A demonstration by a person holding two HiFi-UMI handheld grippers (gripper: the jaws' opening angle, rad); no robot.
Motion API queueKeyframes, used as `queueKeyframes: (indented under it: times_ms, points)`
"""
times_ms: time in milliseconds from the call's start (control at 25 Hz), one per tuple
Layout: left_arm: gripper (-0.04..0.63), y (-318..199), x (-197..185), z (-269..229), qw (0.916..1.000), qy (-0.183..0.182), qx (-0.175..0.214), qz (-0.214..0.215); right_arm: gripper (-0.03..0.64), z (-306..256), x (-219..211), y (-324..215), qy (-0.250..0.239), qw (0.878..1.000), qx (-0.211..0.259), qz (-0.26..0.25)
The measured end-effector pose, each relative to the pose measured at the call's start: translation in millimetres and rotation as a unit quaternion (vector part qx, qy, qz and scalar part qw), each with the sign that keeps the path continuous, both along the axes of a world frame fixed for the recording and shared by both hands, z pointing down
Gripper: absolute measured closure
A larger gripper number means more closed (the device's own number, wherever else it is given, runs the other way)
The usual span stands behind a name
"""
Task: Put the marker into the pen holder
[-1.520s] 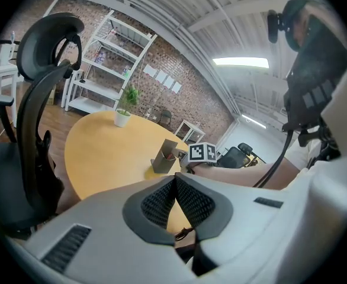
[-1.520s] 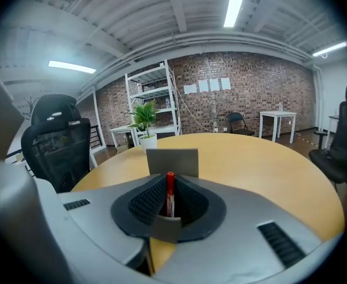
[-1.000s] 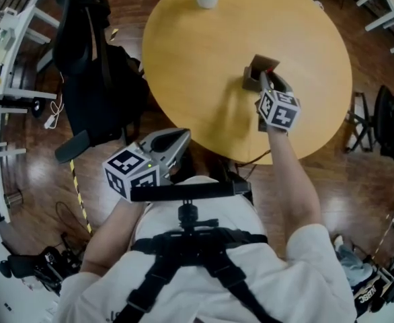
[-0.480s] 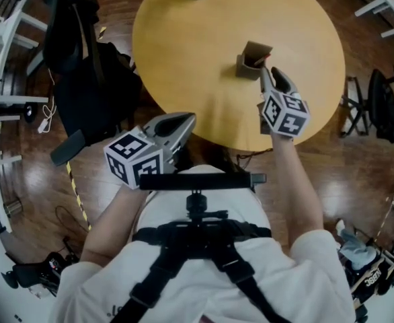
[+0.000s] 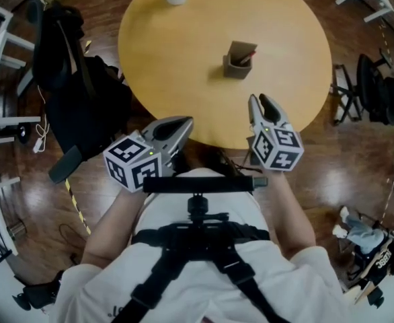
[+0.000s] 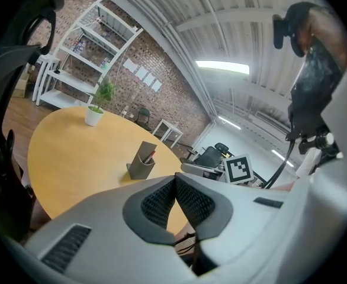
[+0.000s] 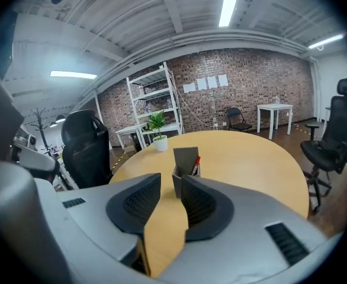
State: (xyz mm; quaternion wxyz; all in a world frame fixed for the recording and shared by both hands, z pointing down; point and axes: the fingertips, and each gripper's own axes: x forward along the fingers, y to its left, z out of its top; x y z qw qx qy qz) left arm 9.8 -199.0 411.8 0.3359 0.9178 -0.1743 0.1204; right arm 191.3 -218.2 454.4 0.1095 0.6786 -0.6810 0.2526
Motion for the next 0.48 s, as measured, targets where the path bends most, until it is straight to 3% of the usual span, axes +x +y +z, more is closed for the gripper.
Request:
queueKeyframes:
  times_ms: [480]
  points:
    - [0.598,2,-15,4,0.9993,-0.004,0.006,0.038,0.508,10,-29,60,-0.009,0.999,-0.012,0.044]
